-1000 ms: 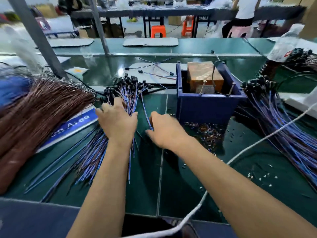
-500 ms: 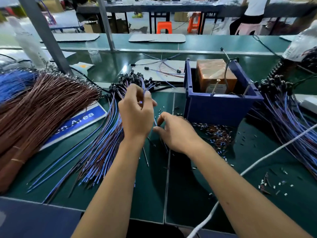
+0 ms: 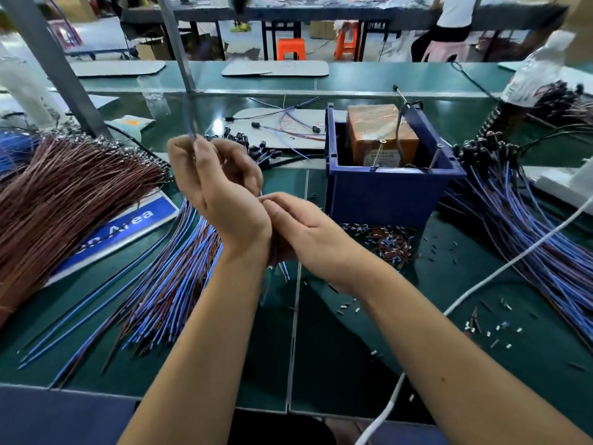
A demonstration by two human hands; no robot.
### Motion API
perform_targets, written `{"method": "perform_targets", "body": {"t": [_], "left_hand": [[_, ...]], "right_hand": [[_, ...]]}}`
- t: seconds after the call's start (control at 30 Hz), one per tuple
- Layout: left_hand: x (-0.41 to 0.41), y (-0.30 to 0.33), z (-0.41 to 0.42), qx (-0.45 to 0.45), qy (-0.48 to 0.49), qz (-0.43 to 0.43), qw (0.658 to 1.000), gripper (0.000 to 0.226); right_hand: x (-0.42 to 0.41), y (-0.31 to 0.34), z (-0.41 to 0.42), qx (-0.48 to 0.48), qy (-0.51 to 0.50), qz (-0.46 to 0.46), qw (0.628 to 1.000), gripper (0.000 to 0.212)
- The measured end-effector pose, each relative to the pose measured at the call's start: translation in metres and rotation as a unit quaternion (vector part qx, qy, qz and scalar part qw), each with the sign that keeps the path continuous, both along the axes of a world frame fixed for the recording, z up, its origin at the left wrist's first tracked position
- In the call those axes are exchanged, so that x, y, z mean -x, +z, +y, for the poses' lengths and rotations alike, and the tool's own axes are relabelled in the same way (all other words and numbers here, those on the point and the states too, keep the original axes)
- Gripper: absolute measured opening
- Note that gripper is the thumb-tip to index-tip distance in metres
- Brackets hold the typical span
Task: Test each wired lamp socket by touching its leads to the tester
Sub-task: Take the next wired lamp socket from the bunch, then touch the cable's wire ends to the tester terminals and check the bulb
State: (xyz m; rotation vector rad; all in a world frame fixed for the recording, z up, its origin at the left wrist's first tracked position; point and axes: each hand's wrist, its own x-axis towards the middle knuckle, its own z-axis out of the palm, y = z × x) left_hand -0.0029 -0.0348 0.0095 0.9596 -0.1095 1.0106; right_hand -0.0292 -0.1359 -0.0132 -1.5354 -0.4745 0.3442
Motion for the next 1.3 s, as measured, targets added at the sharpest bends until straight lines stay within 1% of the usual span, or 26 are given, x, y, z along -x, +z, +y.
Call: {"method": "perform_targets", "body": {"t": [0.07,0.13,0.23,0.33,0.43,0.53,0.57,0.63,0.7,0.73,0.77,0.83,0.9,0.93,0.97,1.0,1.03,1.07,1.13,1.2,1.23,1.3], "left_hand": [[-0.001,0.01,-0.002,0.03,-0.006,-0.007,1.0,0.024],[-0.002,0.021,-0.006,0.037,-0.012,-0.011,0.999,0.025],[-0.003,0.034,-0.014,0.056,-0.032,-0.007,0.998,0.025],[-0.007,0.042,-0.021,0.086,-0.054,0.024,0.995,0.026],[-0.012,0.044,-0.019,0.111,-0.085,0.066,0.988,0.026],[-0.016,0.041,-0.01,0.147,-0.174,0.134,0.964,0.031],[-0.017,0.04,-0.007,0.165,-0.2,0.148,0.954,0.035],[-0.019,0.039,0.005,0.21,-0.214,0.149,0.942,0.041],[-0.021,0.038,0.016,0.226,-0.209,0.131,0.943,0.045],[-0.021,0.037,0.019,0.212,-0.21,0.123,0.947,0.048],[-0.021,0.035,0.021,0.181,-0.212,0.118,0.953,0.049],[-0.018,0.027,0.013,0.07,-0.218,0.113,0.967,0.049],[-0.014,0.016,-0.007,-0.093,-0.198,0.099,0.971,0.048],[-0.011,0.009,-0.019,-0.197,-0.164,0.089,0.963,0.048],[-0.008,0.001,-0.032,-0.305,-0.129,0.076,0.94,0.048],[-0.003,-0.008,-0.045,-0.402,-0.106,0.06,0.907,0.047],[0.0,-0.017,-0.056,-0.473,-0.095,0.041,0.875,0.048],[0.002,-0.025,-0.065,-0.521,-0.088,0.026,0.848,0.047],[0.003,-0.036,-0.079,-0.584,-0.065,0.016,0.809,0.043],[0.003,-0.044,-0.085,-0.619,-0.067,0.024,0.782,0.043],[0.003,-0.047,-0.086,-0.625,-0.086,0.03,0.775,0.043],[0.003,-0.051,-0.085,-0.615,-0.129,0.042,0.777,0.037]], "right_hand": [[0.001,0.004,0.0,-0.011,0.003,-0.007,1.0,0.033],[0.0,0.008,-0.001,-0.024,-0.011,-0.018,0.999,0.031],[-0.006,0.013,-0.009,-0.011,-0.032,-0.057,0.998,0.03],[-0.013,0.015,-0.025,0.033,-0.069,-0.117,0.99,0.026],[-0.018,0.01,-0.054,0.131,-0.136,-0.192,0.963,0.023],[-0.016,-0.001,-0.087,0.211,-0.153,-0.231,0.937,0.026],[-0.015,-0.004,-0.098,0.225,-0.151,-0.232,0.934,0.026],[-0.012,-0.011,-0.117,0.241,-0.146,-0.23,0.931,0.021],[-0.012,-0.017,-0.135,0.226,-0.151,-0.228,0.935,0.014],[-0.012,-0.02,-0.144,0.212,-0.163,-0.23,0.936,0.012],[-0.013,-0.021,-0.151,0.194,-0.179,-0.229,0.937,0.012],[-0.014,-0.024,-0.161,0.135,-0.217,-0.212,0.943,0.012],[-0.014,-0.024,-0.166,0.084,-0.241,-0.191,0.948,0.009],[-0.014,-0.025,-0.166,0.072,-0.247,-0.191,0.947,0.008],[-0.013,-0.026,-0.165,0.065,-0.254,-0.195,0.945,0.008],[-0.012,-0.028,-0.165,0.056,-0.266,-0.197,0.942,0.008],[-0.011,-0.029,-0.165,0.047,-0.281,-0.197,0.938,0.009],[-0.01,-0.03,-0.164,0.037,-0.293,-0.193,0.936,0.009],[-0.007,-0.031,-0.163,0.023,-0.294,-0.178,0.939,0.01],[-0.006,-0.03,-0.161,0.017,-0.278,-0.171,0.945,0.01],[-0.005,-0.029,-0.16,0.011,-0.274,-0.169,0.947,0.009],[-0.005,-0.028,-0.156,-0.01,-0.27,-0.165,0.949,0.008]]}}
